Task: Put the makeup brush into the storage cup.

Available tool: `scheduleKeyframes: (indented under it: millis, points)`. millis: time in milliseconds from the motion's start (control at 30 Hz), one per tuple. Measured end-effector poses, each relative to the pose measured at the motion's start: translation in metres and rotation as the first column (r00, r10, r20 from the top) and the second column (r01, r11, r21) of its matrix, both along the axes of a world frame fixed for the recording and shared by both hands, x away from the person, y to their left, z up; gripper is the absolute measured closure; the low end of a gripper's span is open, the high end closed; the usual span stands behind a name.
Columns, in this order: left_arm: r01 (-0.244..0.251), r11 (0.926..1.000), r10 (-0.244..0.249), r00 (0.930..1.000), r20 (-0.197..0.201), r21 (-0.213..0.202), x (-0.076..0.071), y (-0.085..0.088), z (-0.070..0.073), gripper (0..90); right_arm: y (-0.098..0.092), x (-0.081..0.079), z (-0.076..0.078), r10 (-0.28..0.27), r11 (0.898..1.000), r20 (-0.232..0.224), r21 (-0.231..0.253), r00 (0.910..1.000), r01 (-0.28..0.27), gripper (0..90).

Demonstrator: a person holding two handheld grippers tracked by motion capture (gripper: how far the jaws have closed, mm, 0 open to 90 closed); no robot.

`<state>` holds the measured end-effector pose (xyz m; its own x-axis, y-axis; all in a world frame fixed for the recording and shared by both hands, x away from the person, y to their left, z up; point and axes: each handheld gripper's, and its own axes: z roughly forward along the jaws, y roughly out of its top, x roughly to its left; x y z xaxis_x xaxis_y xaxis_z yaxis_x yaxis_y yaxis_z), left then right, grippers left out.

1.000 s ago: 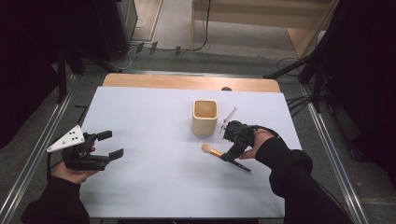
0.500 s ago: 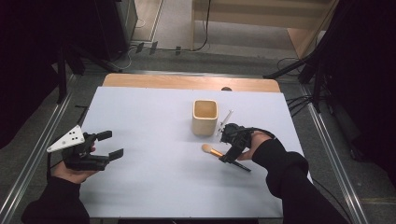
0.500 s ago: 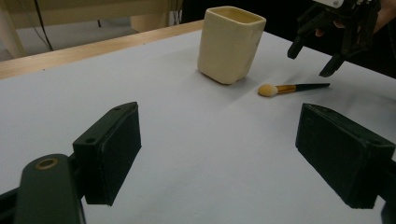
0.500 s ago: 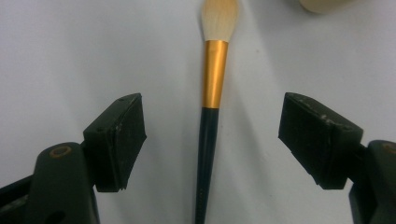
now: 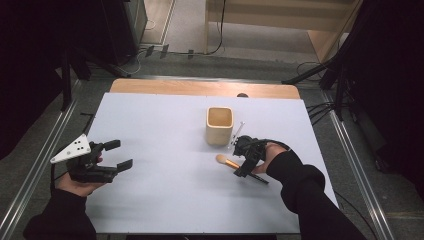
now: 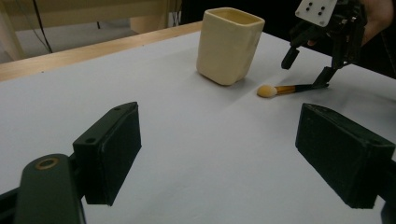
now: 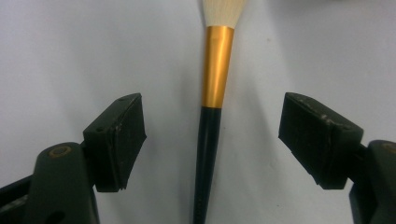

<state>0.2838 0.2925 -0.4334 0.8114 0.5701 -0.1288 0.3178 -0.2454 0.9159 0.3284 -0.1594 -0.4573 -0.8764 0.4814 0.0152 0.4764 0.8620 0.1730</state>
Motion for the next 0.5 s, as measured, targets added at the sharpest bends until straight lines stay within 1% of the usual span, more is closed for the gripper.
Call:
scheduleKeyframes:
  millis: [167,233,267,300,400,500]
  points:
    - [-0.001,1.0000,0.001,1.0000,-0.001,-0.002,0.000,0.001,0.000,14.7,0.003,0.002,-0.005,-0.015,1.000,-0.012,-0.009,0.9998,0.015,23.8]
    - [-0.002,1.0000,0.002,1.0000,-0.001,-0.001,0.000,0.001,0.000,14.7,0.003,0.003,-0.007,-0.008,1.000,-0.013,-0.010,0.9999,0.008,24.0]
    - [-0.002,1.0000,0.002,1.0000,0.000,-0.001,0.000,0.001,0.000,14.7,0.003,0.003,-0.010,-0.012,1.000,-0.018,0.002,0.9998,0.012,24.8]
    - [-0.002,1.0000,0.002,1.0000,0.000,-0.001,0.000,0.001,0.000,14.7,0.003,0.003,-0.010,-0.012,1.000,-0.018,0.002,0.9998,0.012,24.8]
    - [-0.004,1.0000,0.004,1.0000,-0.001,-0.003,0.000,0.001,0.000,14.7,0.003,0.002,-0.016,-0.026,1.000,-0.025,-0.001,0.9993,0.026,25.5]
    - [-0.003,1.0000,0.003,1.0000,0.000,-0.001,0.000,0.001,0.000,14.7,0.003,0.002,-0.020,-0.021,1.000,-0.023,-0.014,0.9995,0.020,26.3]
